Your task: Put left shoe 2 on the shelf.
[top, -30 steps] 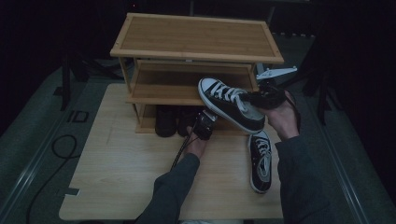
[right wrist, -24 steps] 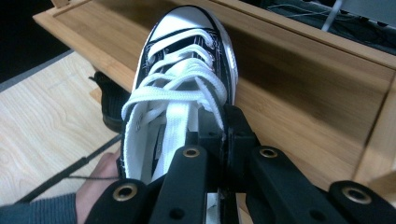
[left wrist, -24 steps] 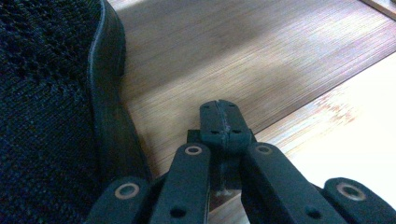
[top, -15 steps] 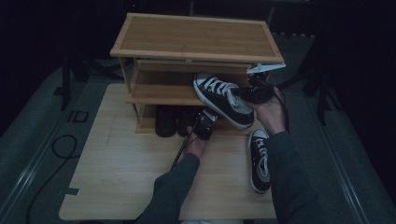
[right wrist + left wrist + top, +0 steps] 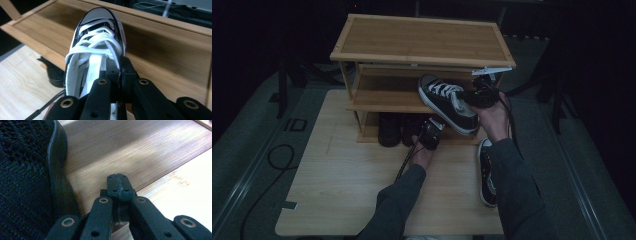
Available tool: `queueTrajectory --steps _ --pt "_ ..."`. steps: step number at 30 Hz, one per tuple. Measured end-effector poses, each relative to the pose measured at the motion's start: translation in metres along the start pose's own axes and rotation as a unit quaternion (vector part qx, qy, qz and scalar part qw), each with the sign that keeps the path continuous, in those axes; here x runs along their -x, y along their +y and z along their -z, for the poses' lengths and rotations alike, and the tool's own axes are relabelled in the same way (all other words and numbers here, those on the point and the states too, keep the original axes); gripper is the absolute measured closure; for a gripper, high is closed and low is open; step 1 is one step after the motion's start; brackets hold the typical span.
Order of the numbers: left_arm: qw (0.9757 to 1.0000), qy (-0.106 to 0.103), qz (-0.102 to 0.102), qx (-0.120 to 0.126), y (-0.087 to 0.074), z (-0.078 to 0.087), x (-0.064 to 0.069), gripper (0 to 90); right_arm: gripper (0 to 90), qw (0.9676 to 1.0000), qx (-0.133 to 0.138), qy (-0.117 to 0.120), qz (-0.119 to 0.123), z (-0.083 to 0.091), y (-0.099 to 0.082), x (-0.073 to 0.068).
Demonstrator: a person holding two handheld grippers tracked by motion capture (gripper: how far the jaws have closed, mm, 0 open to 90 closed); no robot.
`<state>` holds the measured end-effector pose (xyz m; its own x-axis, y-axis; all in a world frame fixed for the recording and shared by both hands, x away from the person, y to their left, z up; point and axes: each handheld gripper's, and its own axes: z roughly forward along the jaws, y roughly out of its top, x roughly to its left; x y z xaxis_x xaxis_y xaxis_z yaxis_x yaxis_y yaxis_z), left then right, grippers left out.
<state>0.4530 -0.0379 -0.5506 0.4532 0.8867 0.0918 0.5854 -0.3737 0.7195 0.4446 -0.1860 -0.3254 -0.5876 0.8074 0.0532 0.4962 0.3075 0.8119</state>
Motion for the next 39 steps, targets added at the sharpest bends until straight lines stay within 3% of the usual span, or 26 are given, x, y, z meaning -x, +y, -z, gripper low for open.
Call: queueTrajectory --steps 8,10,14,23,27,39 --pt "1.0 0.001 0.0 0.0 0.0 0.0 0.0 90.0 86.4 0.9996 -0.021 -0.017 0.002 -0.003 -0.002 0.0" --pt "1.0 0.001 0.0 0.0 0.0 0.0 0.0 90.0 81.7 0.9997 -0.018 -0.005 -0.015 -0.002 -0.003 0.005" --pt "1.0 0.001 0.0 0.0 0.0 0.0 0.0 90.0 77.9 0.9997 -0.017 0.004 -0.016 0.002 -0.003 0.007" --pt "1.0 0.001 0.001 0.0 0.0 0.0 0.0 90.0 72.6 0.9998 0.008 0.004 -0.017 0.007 -0.002 0.006" --pt "1.0 0.001 0.001 0.0 0.0 0.0 0.0 90.0 71.7 0.9994 0.021 0.018 -0.02 0.009 -0.001 0.006" --pt "1.0 0.007 0.001 0.001 0.0 0.0 0.0 90.0 70.6 0.9985 0.047 0.013 -0.023 0.021 0.002 0.006"
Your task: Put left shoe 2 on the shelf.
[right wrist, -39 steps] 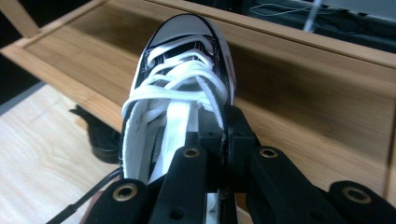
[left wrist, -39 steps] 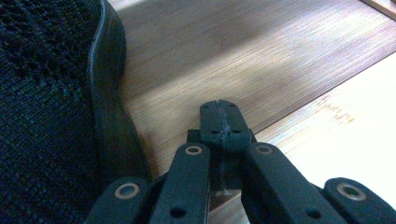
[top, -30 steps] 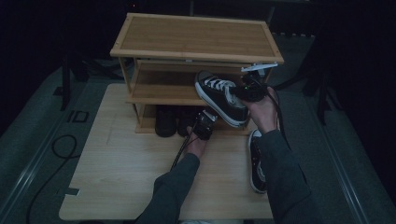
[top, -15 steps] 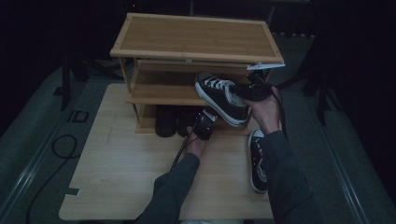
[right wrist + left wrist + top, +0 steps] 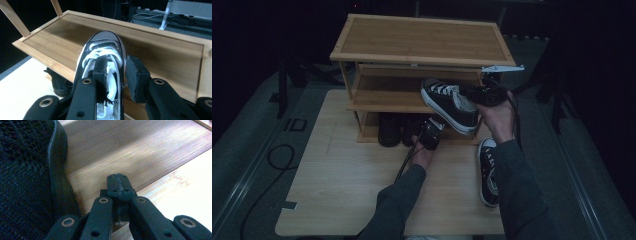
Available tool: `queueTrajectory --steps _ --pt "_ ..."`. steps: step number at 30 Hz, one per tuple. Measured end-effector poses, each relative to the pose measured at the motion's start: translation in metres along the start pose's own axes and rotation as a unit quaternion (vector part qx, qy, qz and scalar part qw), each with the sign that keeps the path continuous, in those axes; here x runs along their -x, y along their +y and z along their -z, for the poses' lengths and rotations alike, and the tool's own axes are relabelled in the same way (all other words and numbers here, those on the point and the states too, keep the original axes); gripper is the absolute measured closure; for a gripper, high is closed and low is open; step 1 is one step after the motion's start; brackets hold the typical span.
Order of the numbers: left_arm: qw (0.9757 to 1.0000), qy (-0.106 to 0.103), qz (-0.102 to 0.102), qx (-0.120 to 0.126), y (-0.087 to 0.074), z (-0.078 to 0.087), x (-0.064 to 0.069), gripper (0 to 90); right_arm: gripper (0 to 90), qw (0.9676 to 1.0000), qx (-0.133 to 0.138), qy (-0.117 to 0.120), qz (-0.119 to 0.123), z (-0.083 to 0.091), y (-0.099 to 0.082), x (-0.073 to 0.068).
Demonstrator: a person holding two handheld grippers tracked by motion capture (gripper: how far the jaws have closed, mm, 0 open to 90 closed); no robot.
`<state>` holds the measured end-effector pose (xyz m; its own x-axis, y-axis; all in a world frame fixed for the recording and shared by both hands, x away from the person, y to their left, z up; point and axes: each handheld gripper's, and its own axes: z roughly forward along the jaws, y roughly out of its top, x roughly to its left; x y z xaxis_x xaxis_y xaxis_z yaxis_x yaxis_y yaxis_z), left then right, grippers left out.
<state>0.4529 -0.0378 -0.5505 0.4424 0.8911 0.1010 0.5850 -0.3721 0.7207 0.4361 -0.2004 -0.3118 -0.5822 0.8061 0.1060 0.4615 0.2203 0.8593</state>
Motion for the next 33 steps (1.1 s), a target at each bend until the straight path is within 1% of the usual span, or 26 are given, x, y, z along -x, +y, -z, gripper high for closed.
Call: queueTrajectory --steps 3,6,7,8,9,11,14,20,22,26,33 --pt "1.0 0.0 0.0 0.0 0.0 0.0 0.0 90.0 70.6 1.0 0.008 0.001 -0.002 0.004 0.001 0.001" --pt "1.0 -0.001 0.0 0.0 0.0 0.0 0.0 90.0 70.5 0.9999 0.01 -0.003 -0.002 0.007 0.001 0.002" --pt "1.0 0.005 -0.002 0.0 0.0 0.0 0.0 90.0 70.9 0.9999 0.014 -0.01 -0.002 0.008 0.001 0.002" --pt "1.0 0.008 -0.002 0.0 0.0 0.001 0.0 90.0 73.7 0.9998 0.017 -0.014 0.0 0.013 0.0 0.004" --pt "1.0 -0.002 0.0 0.001 0.0 0.0 0.0 90.0 77.2 0.9998 0.016 -0.016 0.001 0.014 -0.001 0.005" --pt "1.0 0.0 0.0 0.001 0.0 0.0 0.0 90.0 84.2 0.9995 0.009 -0.031 0.005 0.017 -0.002 0.007" --pt "1.0 0.0 -0.001 0.0 0.0 0.0 0.0 90.0 89.7 0.9992 0.004 -0.039 0.003 0.022 -0.006 0.013" --pt "1.0 0.0 0.0 0.0 0.0 0.0 0.0 90.0 90.0 0.9988 -0.012 -0.047 0.006 0.031 -0.019 0.02" --pt "1.0 0.0 0.0 0.001 0.0 0.0 0.0 90.0 90.0 0.9984 -0.021 -0.05 0.013 0.034 -0.024 0.022" --pt "1.0 0.0 0.001 0.001 0.0 0.0 0.0 90.0 90.0 0.9979 -0.032 -0.049 0.026 0.041 -0.031 0.023" --pt "1.0 0.001 0.002 0.002 -0.001 0.0 0.001 90.0 90.0 0.9954 -0.065 -0.047 0.053 0.047 -0.046 0.021"
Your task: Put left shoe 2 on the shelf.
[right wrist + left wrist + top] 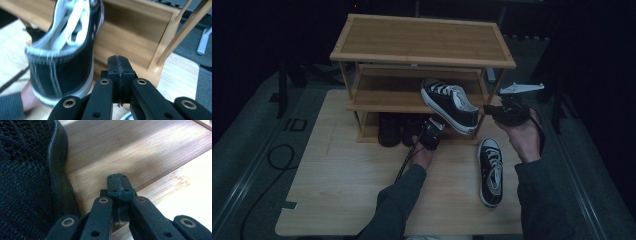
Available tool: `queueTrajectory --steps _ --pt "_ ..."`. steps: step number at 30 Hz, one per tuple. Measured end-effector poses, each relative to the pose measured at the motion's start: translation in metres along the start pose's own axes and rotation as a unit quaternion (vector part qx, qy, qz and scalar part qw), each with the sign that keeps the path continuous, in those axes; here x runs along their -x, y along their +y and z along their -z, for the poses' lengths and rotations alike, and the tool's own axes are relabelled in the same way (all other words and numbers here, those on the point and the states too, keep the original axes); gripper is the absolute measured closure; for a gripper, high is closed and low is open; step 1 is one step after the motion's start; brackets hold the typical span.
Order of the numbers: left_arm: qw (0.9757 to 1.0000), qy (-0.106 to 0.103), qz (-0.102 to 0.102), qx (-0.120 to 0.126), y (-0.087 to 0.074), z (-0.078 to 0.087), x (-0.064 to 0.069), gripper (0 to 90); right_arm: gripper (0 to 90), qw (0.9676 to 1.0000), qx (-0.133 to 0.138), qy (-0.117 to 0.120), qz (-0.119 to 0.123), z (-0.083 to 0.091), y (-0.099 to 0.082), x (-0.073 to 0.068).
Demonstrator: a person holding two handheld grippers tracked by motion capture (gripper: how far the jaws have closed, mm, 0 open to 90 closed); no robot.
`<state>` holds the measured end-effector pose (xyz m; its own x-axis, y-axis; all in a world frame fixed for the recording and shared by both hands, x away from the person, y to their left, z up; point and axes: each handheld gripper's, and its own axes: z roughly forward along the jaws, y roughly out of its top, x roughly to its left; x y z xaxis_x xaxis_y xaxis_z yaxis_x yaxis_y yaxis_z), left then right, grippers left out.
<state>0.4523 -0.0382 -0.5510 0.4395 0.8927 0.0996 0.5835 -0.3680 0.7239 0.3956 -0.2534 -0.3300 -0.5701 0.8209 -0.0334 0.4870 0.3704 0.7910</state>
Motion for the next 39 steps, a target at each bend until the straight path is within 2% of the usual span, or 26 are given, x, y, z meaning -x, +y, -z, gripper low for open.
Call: queueTrajectory --steps 2,3,5,17,19,27,32,35,39 --pt "1.0 -0.007 0.0 0.0 0.0 0.0 0.0 90.0 90.0 0.9999 -0.009 0.007 0.003 0.0 -0.007 -0.002" --pt "1.0 0.0 -0.001 0.0 0.0 0.0 0.0 90.0 90.0 0.9998 -0.011 0.014 0.005 0.0 -0.009 -0.003" --pt "1.0 -0.004 0.0 0.0 0.0 0.0 0.0 90.0 90.0 0.9996 -0.015 0.024 0.009 0.0 -0.015 -0.006" --pt "1.0 0.002 0.0 0.001 0.0 0.0 0.0 90.0 90.0 0.9972 -0.021 0.048 0.053 0.019 -0.038 -0.032" --pt "1.0 0.003 0.0 0.001 0.0 0.0 0.0 90.0 90.0 0.9969 -0.019 0.045 0.062 0.018 -0.038 -0.036" --pt "1.0 0.006 -0.002 0.002 0.0 0.0 0.001 90.0 90.0 0.9966 -0.018 0.048 0.065 0.014 -0.036 -0.039" --pt "1.0 0.001 -0.001 0.002 -0.001 0.0 0.002 90.0 90.0 0.9952 -0.014 0.067 0.071 0.011 -0.033 -0.046" --pt "0.9999 0.011 -0.002 0.003 -0.001 0.0 0.002 90.0 90.0 0.9937 -0.012 0.08 0.077 0.009 -0.031 -0.05" --pt "0.9999 0.011 -0.002 0.004 -0.001 0.0 0.002 90.0 90.0 0.9924 -0.012 0.093 0.08 0.005 -0.029 -0.051"
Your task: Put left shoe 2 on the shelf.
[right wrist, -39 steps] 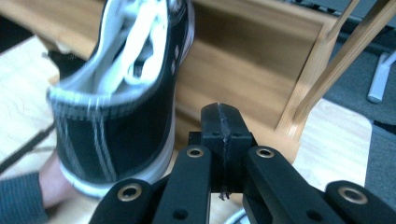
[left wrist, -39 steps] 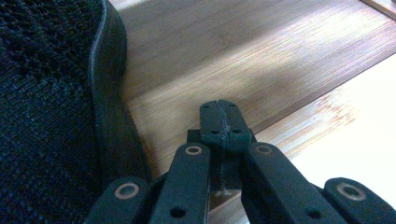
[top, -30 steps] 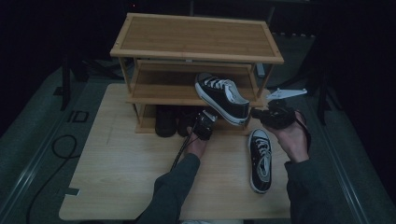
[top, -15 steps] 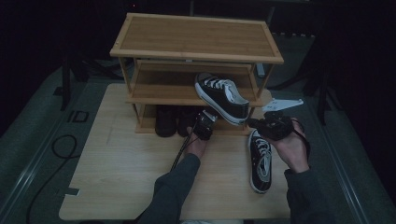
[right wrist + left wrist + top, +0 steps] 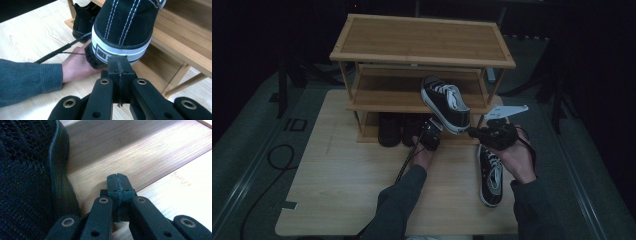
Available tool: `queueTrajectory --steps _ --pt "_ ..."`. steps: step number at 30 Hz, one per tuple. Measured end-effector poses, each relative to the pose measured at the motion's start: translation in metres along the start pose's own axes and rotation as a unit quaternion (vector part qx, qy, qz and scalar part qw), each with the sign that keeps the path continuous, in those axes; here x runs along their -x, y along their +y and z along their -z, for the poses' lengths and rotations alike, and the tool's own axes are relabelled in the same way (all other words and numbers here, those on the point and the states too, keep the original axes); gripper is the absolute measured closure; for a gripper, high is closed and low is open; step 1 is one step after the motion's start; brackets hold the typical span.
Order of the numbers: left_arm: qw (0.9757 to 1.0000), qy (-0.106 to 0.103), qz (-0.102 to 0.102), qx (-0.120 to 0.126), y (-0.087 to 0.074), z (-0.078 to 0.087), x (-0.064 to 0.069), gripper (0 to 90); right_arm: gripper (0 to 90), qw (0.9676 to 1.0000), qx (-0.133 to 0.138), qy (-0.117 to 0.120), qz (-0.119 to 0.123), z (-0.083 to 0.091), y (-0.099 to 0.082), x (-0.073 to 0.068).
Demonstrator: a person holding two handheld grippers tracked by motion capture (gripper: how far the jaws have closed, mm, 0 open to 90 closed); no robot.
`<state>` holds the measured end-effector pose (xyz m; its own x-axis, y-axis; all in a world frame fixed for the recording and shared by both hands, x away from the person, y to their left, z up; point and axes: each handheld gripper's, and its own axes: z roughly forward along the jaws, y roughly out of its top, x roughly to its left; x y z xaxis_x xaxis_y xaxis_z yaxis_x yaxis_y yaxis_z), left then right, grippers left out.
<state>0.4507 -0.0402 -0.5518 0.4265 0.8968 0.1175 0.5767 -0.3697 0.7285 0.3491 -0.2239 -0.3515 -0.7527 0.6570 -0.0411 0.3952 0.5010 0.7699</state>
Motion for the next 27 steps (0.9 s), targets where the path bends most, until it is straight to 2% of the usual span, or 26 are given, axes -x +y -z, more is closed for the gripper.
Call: queueTrajectory --steps 8,12,13,17,19,20,24,27 --pt "1.0 0.002 -0.007 -0.005 0.0 0.001 0.0 90.0 90.0 0.9996 0.001 0.026 0.01 -0.01 0.008 -0.006" --pt "1.0 0.0 -0.009 -0.003 0.0 0.0 -0.001 90.0 90.0 0.9996 0.001 0.025 0.013 -0.015 0.013 -0.008" --pt "1.0 0.0 0.001 0.005 0.0 -0.001 0.001 90.0 90.0 0.9996 0.003 0.026 0.013 -0.016 0.014 -0.008" --pt "1.0 0.001 0.004 0.007 0.0 -0.001 0.001 90.0 90.0 0.9993 0.004 0.033 0.016 -0.022 0.019 -0.01" --pt "0.9998 0.003 0.013 0.012 0.0 -0.002 0.003 90.0 90.0 0.9994 0.003 0.028 0.022 -0.025 0.02 -0.012" --pt "0.9999 0.005 -0.007 -0.006 0.0 0.001 0.0 90.0 90.0 0.9993 0.005 0.03 0.02 -0.026 0.021 -0.012" --pt "0.9999 0.004 -0.008 -0.006 0.0 0.001 0.0 90.0 90.0 0.9991 0.009 0.034 0.023 -0.03 0.024 -0.014" --pt "1.0 0.003 -0.007 -0.005 0.0 0.001 0.0 90.0 90.0 0.9986 0.014 0.046 0.023 -0.034 0.026 -0.014"
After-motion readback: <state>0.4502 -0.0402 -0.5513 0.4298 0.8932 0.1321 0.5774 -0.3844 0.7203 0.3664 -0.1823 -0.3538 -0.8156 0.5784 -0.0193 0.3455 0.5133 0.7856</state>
